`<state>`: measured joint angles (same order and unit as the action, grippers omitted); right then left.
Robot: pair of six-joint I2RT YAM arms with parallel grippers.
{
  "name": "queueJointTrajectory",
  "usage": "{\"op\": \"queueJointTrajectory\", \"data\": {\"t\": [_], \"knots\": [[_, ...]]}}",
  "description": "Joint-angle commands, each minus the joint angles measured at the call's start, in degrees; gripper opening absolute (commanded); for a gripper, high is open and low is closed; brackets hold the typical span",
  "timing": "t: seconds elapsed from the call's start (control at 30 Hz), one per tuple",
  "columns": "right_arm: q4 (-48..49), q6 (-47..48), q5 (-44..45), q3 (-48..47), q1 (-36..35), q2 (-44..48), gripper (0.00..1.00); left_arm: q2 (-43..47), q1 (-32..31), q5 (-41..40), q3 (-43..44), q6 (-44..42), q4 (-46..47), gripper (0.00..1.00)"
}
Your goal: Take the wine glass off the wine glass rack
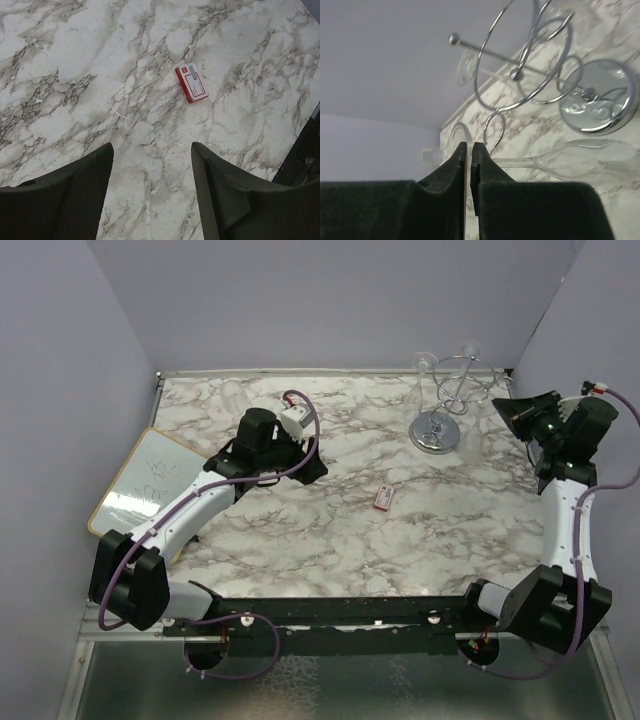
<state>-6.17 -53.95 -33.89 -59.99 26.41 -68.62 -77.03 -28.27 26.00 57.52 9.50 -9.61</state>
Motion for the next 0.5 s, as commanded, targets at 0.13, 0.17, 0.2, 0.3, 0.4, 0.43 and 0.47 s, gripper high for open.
{"op": "queueJointTrajectory", "data": {"t": [0.13, 0.17, 0.2, 0.3, 0.4, 0.43, 0.47], "knots": [[-3.7, 0.6, -8.4, 4.1, -10.2, 7.2, 0.01, 2.4, -0.4, -1.6, 0.5, 0.9, 0.1, 0.65], [-3.2, -0.1, -9.2, 4.8, -11.6, 7.8, 0.01, 2.5, -0.4, -1.5, 0.5, 0.9, 0.1, 0.66], [-2.6, -0.9, -10.2, 5.5, -12.7, 8.0, 0.01, 2.5, -0.3, -1.5, 0.6, 1.0, 0.1, 0.66], [0.2, -3.5, -13.7, 6.5, -16.1, 7.5, 0.01, 2.5, 0.1, -1.6, 0.5, 1.5, 0.3, 0.65], [2.5, -5.6, -14.8, 6.5, -18.8, 6.3, 0.01, 2.4, 1.0, -1.7, 0.4, 2.6, 0.9, 0.66], [3.6, -6.4, -15.1, 6.5, -19.5, 5.8, 0.01, 2.3, 1.2, -1.8, 0.5, 3.3, 1.1, 0.66], [4.7, -7.3, -15.3, 6.4, -20.1, 4.8, 0.01, 2.2, 1.3, -2.2, 0.6, 4.5, 1.3, 0.66]]}}
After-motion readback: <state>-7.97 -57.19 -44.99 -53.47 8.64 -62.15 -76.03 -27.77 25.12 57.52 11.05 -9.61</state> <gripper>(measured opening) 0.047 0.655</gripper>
